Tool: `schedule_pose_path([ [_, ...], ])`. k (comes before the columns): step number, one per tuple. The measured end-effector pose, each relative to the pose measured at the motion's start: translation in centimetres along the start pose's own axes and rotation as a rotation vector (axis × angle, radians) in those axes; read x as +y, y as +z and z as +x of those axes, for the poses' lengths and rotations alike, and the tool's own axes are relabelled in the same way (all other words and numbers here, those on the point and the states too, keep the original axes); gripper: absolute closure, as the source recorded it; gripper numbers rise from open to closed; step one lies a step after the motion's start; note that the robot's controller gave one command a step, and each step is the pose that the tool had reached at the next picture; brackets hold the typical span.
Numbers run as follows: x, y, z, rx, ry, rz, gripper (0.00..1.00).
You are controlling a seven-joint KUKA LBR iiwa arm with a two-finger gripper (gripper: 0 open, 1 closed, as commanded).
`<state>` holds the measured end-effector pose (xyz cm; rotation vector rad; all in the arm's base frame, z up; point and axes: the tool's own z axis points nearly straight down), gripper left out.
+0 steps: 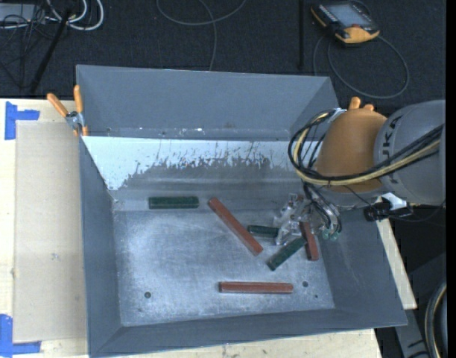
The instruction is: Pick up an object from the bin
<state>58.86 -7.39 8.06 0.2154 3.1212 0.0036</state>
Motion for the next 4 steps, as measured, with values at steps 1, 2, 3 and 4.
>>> schedule_pose_path([
  [1,0.0,0.0,0.0,0.000,0.000,0.000,1.00],
  [2,0.0,-0.2,0.1,0.007,-0.001,0.001,1.00],
  [3,-0.1,-1.3,0.4,0.019,-0.001,0.002,1.00],
  [4,-0.1,-3.5,0.4,0.020,0.000,0.002,1.00],
])
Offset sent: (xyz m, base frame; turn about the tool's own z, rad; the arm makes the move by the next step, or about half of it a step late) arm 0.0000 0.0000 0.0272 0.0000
